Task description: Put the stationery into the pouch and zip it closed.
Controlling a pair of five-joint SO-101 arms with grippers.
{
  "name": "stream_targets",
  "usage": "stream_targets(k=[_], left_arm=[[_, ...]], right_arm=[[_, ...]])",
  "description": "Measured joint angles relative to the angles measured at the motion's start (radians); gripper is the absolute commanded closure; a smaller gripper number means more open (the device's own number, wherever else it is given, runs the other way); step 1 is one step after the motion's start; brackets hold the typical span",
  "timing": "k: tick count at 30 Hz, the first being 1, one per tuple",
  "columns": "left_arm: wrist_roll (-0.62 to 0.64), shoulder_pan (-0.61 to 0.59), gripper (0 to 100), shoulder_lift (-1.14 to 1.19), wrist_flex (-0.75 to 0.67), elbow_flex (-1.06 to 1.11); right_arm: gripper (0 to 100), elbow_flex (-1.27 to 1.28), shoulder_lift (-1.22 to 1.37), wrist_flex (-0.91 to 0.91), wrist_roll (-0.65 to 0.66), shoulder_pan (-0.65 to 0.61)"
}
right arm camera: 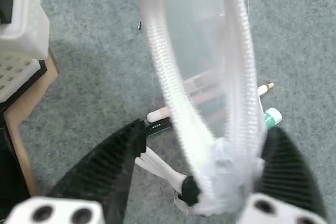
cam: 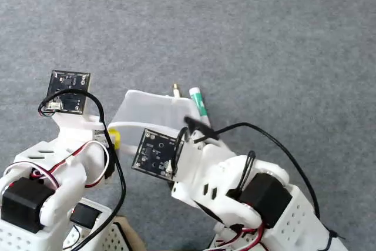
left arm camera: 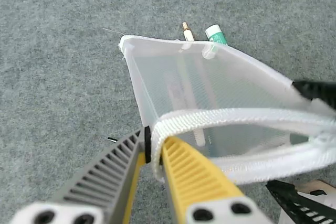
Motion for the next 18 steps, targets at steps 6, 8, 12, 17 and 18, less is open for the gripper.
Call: stream_targets(k=[6, 8, 12, 17, 18], left_arm=[[-0.002, 0.0, 97, -0.005, 0.0, 0.0], [-0.002, -0.002, 97, -0.005, 0.0, 0.0], [-0.002, -0.002, 97, -0.005, 0.0, 0.0], [-0.002, -0.002, 97, -0.005, 0.0, 0.0], [-0.002, -0.002, 97, -0.005, 0.0, 0.0]], right_arm=[[91.0, 0.002, 0.0, -0.026, 0.0, 0.002], [94.2, 0.002, 0.0, -0.032, 0.0, 0.002], [98.6, 0.002, 0.0, -0.044, 0.0, 0.002], [98.5, 0.002, -0.005, -0.044, 0.002, 0.002], [98.5, 0.002, -0.005, -0.044, 0.002, 0.002]])
